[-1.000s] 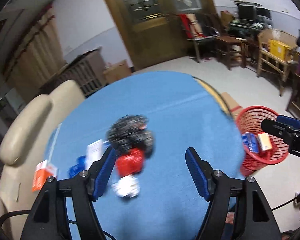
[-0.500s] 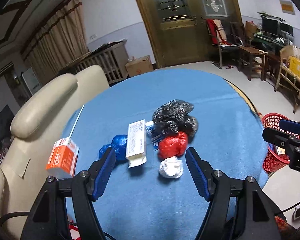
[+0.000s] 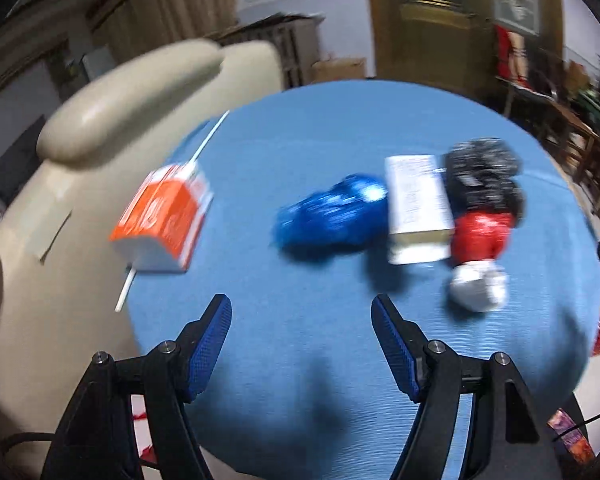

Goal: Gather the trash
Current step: 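Move both tools back over the table toward the bags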

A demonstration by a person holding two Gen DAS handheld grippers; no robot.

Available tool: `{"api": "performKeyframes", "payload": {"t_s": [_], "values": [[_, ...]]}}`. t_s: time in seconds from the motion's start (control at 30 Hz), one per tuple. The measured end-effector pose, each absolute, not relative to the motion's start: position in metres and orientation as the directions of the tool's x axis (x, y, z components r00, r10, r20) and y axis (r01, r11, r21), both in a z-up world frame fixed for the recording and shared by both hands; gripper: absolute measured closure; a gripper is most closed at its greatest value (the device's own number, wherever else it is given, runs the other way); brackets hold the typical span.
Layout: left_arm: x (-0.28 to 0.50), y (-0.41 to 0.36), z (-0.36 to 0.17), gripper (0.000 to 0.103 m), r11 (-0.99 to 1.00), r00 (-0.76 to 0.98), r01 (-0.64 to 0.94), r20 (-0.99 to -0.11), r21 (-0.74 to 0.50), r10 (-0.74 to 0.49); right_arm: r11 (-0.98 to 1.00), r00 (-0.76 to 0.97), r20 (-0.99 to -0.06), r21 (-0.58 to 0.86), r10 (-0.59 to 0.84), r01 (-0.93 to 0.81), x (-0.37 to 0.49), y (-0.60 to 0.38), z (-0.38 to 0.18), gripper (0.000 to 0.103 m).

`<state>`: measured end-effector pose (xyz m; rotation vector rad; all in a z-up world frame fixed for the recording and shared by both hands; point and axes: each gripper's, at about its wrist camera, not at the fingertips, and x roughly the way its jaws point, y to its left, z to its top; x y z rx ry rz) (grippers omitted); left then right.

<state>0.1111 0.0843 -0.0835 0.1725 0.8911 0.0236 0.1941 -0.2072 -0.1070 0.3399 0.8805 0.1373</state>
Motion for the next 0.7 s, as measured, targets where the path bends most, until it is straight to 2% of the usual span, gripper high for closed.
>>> {"api": "performKeyframes", "payload": {"t_s": [0.2,0.37,0.43,0.7], "values": [[0.134,0.103,-0.080,0.030,0.998,0.602,0.039,-0.798,0.055,0.021,0.929,0.612,-0.738,0.370,0.284,0.014,0.243,-0.198,-0.117,0.028],[0.162,0.075,-0.080,0.030,0.984,0.543,0.143,-0.822,-0.107,-0.168,0.901,0.593,-0.728,0.434,0.342,0.013,0.289,-0.205,-0.121,0.028],[0.176,0.064,-0.088,0.030,0.976,0.502,0.148,-0.838,-0.158,-0.212,0.902,0.552,-0.751,0.432,0.362,-0.003,0.310,-0.200,-0.128,0.028],[0.209,0.039,-0.108,0.030,0.964,0.432,0.125,-0.862,-0.233,-0.265,0.904,0.489,-0.782,0.427,0.386,-0.031,0.357,-0.187,-0.153,0.029]]}}
